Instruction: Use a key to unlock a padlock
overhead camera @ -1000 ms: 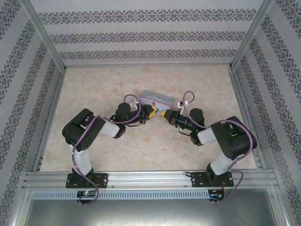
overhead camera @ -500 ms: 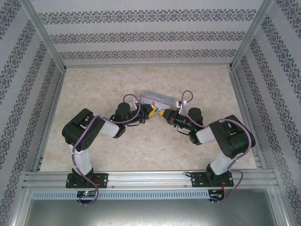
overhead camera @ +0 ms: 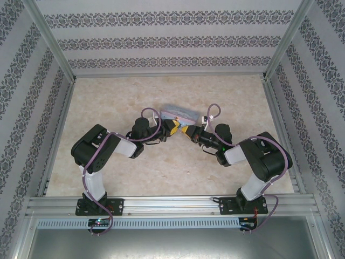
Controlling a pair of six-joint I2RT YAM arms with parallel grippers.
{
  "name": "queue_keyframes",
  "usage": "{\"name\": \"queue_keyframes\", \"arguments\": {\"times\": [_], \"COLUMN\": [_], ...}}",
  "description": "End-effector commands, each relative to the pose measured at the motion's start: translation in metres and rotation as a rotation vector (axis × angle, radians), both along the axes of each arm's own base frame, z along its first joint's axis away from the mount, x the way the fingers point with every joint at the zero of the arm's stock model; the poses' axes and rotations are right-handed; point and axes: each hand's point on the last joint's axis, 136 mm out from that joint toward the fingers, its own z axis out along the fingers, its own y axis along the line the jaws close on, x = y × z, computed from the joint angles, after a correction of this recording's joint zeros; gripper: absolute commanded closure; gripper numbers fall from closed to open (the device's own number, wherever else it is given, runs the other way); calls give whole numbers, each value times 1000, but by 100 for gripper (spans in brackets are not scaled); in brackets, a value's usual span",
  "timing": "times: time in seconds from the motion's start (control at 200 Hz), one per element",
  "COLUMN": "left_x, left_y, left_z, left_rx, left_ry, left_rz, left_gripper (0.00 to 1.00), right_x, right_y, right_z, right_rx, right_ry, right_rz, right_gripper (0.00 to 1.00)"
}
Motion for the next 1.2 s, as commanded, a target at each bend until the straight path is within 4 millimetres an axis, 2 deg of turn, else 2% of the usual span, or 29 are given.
{"name": "queue_keyframes", "arguments": {"times": [0.0,0.385,0.734,1.014,1.194], "left_x": [-4,-10,-9,-3,-1], "left_y": [-9,-5,-5,-9,-9], "left_z": [33,33,33,46,46], "left_rx": [-41,-37,-40,-64,-68], "left_ry": [-106,-116,-116,-133,-128], "left_rz": [-45,-47,-41,-16,1], "left_gripper": [100,100,100,100,100], "right_x": [10,31,31,33,34], "right_y": [-6,-14,-7,-2,6], "right_z": [10,19,32,25,38], "right_rx": [29,106,142,178,214], "right_ry": [-42,-17,-14,66,69], "right_rz": [-42,-111,-91,-115,-94], "right_gripper": [100,100,100,100,100]}}
